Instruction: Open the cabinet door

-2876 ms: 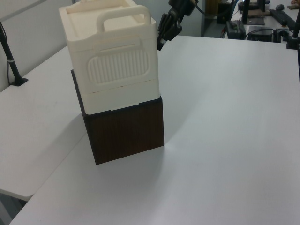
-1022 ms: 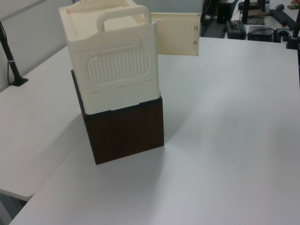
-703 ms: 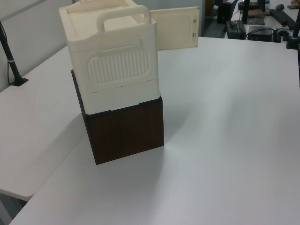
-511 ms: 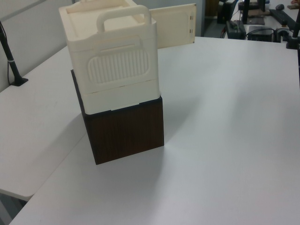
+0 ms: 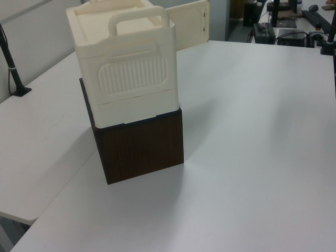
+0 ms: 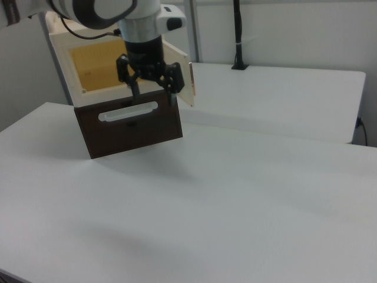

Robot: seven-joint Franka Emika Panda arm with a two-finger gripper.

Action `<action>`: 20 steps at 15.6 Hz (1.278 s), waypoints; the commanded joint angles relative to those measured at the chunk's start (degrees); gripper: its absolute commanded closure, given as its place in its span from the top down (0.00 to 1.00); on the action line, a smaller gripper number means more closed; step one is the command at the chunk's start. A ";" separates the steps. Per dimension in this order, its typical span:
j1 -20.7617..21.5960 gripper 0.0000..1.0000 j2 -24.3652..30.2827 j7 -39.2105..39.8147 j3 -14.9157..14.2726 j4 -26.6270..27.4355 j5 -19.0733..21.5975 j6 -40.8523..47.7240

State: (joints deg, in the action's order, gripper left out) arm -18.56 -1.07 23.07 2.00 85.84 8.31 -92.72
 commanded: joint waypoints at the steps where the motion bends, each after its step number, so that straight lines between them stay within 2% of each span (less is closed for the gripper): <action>1: 5.01 1.00 2.30 -8.72 -0.68 0.82 -3.38 3.76; 4: 10.71 1.00 3.35 -13.92 -3.57 0.82 -4.00 6.57; 8: 17.23 1.00 3.45 -15.34 -7.53 0.90 -4.00 6.58; 11: 17.68 1.00 2.92 -14.81 -7.71 0.99 -4.44 5.71; 14: 17.59 1.00 2.04 -14.72 -7.62 1.52 -7.43 0.97; 20: 17.50 1.00 1.60 -14.72 -7.62 1.52 -8.04 1.49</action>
State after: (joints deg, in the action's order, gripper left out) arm -2.16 -0.11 8.65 -4.80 86.37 1.69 -90.41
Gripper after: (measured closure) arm 0.000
